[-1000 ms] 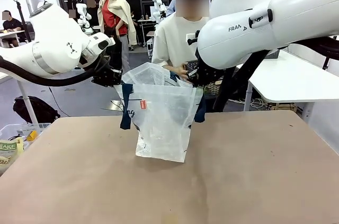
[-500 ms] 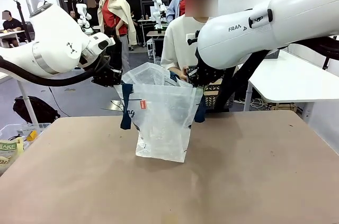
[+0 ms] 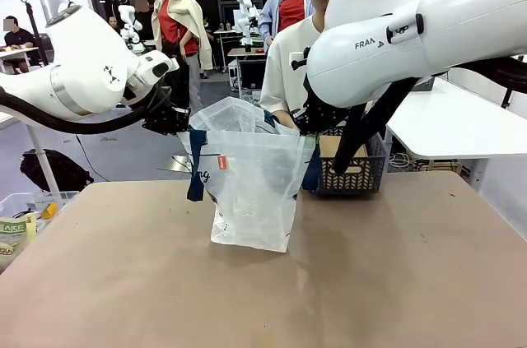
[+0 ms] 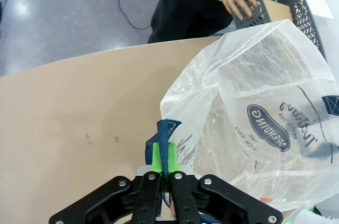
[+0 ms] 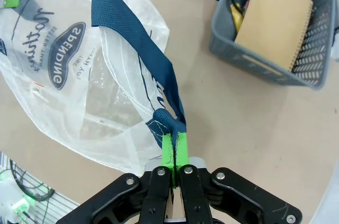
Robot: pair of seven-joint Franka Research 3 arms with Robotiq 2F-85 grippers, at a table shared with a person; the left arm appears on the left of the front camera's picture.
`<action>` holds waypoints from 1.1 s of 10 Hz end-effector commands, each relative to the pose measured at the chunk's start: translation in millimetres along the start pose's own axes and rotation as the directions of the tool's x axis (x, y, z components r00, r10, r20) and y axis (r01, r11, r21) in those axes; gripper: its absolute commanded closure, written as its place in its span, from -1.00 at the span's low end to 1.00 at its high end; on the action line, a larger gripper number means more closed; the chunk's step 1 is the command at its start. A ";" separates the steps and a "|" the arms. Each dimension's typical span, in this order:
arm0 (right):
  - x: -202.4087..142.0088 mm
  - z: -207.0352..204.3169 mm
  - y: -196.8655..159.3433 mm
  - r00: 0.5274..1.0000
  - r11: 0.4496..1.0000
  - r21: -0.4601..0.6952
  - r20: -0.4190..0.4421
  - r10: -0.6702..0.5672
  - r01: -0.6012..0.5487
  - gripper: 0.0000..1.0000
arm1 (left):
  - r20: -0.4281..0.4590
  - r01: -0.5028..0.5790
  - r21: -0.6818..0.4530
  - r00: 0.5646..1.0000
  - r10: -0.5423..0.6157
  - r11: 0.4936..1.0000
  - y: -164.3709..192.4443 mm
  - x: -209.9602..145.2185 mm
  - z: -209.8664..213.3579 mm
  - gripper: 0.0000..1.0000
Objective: Transfer purchased items from the store into the shopping bag.
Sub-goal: Move the Reusable shopping bag to the right side of the table.
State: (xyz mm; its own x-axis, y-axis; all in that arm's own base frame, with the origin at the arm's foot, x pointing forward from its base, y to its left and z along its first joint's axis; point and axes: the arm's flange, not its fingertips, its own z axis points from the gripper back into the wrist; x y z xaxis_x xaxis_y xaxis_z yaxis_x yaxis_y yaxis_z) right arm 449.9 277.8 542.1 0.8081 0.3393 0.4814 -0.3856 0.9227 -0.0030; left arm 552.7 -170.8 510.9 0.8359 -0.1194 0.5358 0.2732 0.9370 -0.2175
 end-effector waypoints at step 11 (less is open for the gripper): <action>-3.2 -0.3 -3.4 1.000 1.000 -0.001 0.010 -0.007 0.007 1.00 | 0.006 0.006 0.009 1.000 -0.006 1.000 3.4 4.0 1.2 1.00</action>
State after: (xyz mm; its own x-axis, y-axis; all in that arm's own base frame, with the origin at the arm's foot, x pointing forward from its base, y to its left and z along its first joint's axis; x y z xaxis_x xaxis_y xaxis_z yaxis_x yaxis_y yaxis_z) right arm 449.9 277.8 542.1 0.8081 0.3393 0.4814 -0.3856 0.9227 -0.0030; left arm 552.7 -170.8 510.9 0.8359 -0.1194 0.5358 0.2732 0.9370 -0.2175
